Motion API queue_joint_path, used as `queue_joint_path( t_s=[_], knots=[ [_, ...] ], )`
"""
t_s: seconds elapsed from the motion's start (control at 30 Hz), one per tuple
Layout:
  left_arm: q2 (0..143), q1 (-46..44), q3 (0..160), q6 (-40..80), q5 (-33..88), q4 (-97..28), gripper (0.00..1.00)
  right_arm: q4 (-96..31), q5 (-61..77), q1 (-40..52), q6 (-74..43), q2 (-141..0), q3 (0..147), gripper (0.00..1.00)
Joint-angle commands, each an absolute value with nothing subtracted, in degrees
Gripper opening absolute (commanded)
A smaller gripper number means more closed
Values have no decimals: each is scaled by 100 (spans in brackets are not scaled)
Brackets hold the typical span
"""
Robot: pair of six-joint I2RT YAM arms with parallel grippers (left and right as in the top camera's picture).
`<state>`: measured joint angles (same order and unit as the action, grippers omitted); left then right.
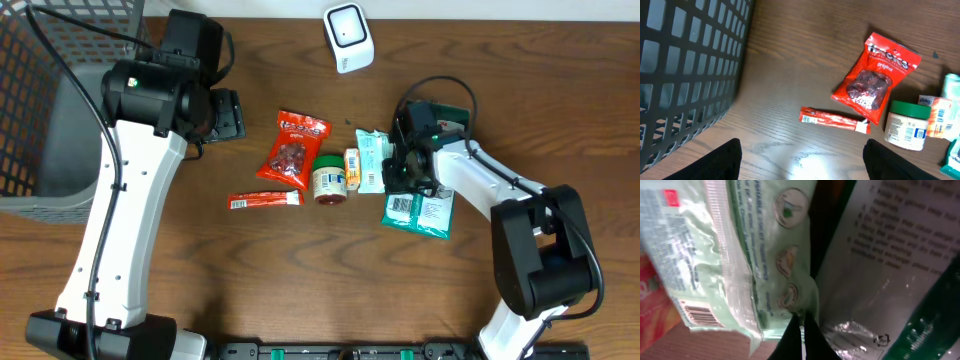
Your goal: Scan the item barcode
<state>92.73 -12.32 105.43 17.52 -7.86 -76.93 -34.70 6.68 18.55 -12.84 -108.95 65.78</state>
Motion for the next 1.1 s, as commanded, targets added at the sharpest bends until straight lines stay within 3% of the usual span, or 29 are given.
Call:
queue_joint_path(
  t_s=[0.0,0.3,0.8,1.07],
  knots=[
    [9260,-1234,10510,1656,-799,-7712,78,-3391,292,1870,-1323,-10940,6506,1],
    [9260,-1234,10510,1658,-799,-7710,78,-4088,790,1870,-1326,-10562,7544,2],
    [9260,-1234,10510,1658,-799,-7710,78,-3017,635,1938,-1352,-11069,6584,2],
    [9260,-1234,10510,1658,-799,-7710,78,-3120,263,1839,-1306,-10945,6947,1]
  ],
)
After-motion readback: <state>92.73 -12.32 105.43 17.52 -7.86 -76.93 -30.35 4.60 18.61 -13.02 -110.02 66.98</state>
